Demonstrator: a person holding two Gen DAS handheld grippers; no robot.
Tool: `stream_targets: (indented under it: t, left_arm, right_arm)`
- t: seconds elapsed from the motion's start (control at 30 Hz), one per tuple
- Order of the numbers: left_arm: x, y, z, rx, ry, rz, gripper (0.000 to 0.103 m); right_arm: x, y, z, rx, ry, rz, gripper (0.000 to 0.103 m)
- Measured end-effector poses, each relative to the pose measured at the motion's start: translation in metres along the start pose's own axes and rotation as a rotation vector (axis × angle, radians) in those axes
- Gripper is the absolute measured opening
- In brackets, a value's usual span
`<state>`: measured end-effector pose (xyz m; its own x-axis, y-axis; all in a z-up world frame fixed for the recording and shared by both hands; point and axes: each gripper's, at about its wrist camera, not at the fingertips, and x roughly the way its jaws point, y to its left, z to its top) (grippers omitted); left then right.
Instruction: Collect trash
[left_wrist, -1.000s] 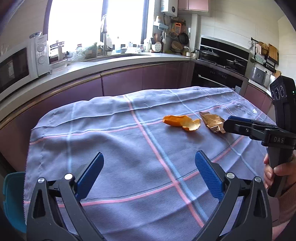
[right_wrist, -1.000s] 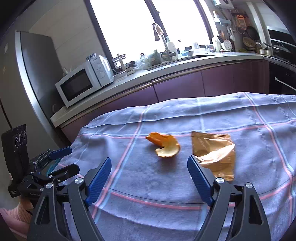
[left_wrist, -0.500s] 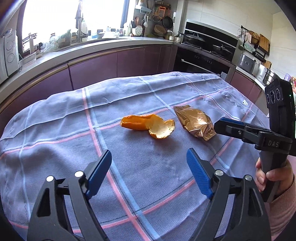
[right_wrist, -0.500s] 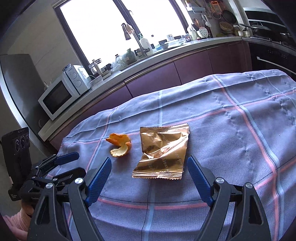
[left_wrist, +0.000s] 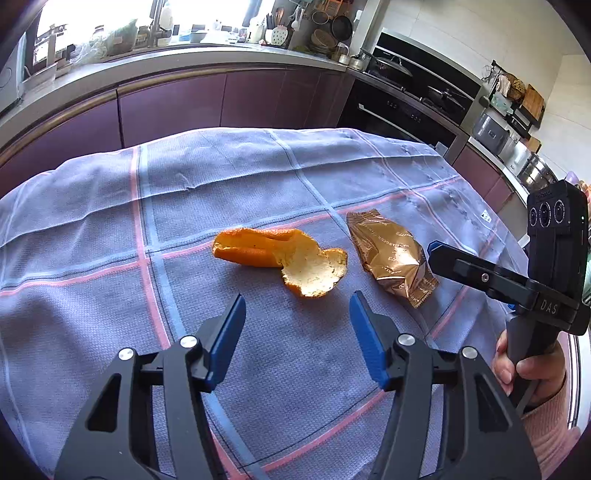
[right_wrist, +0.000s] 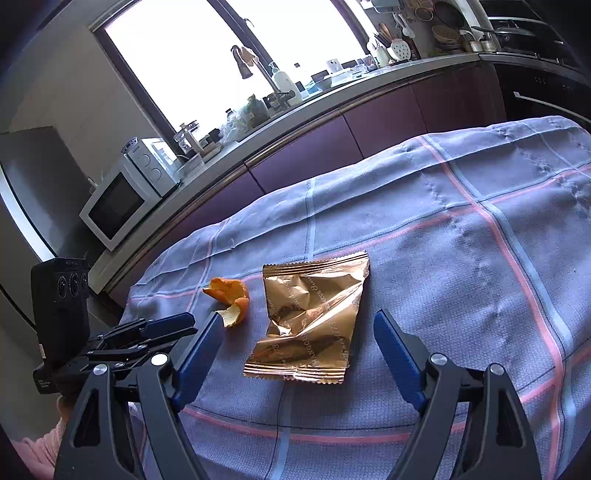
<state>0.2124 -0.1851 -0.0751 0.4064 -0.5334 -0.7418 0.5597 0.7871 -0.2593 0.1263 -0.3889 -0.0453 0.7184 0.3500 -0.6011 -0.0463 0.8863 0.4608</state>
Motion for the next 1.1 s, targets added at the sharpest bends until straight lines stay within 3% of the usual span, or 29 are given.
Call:
stream_targets:
  t: [0.17, 0.4, 0.47, 0.53, 0.63, 0.7, 0.97, 1.1]
  left_arm:
    - [0.016, -0.001, 0.004, -0.024, 0.047, -0.036, 0.045]
    - [0.028, 0.003, 0.016, -0.076, 0.065, -0.086, 0.043]
    - [0.033, 0.006, 0.019, -0.093, 0.076, -0.101, 0.031]
    - [0.036, 0.008, 0.020, -0.106, 0.079, -0.111, 0.031]
    - [0.036, 0.008, 0.018, -0.110, 0.078, -0.108, 0.026]
    - [0.038, 0.008, 0.018, -0.113, 0.083, -0.098, 0.009]
    - [0.027, 0.008, 0.008, -0.081, 0.068, -0.078, 0.004]
    - [0.015, 0.006, 0.003, -0.041, 0.055, -0.054, 0.004]
  right_arm:
    - [0.006, 0.000, 0.002, 0.003, 0.017, 0.004, 0.076]
    - [0.014, 0.001, 0.003, 0.002, 0.045, 0.016, 0.067]
    - [0.016, 0.001, 0.002, 0.004, 0.053, 0.023, 0.065]
    - [0.016, 0.000, 0.002, 0.008, 0.056, 0.029, 0.061]
    - [0.016, -0.001, 0.002, 0.018, 0.058, 0.038, 0.053]
    - [0.016, -0.003, 0.001, 0.022, 0.061, 0.046, 0.042]
    - [0.012, -0.001, -0.001, 0.020, 0.058, 0.082, 0.013]
    - [0.010, 0.002, -0.003, 0.015, 0.054, 0.096, 0.009]
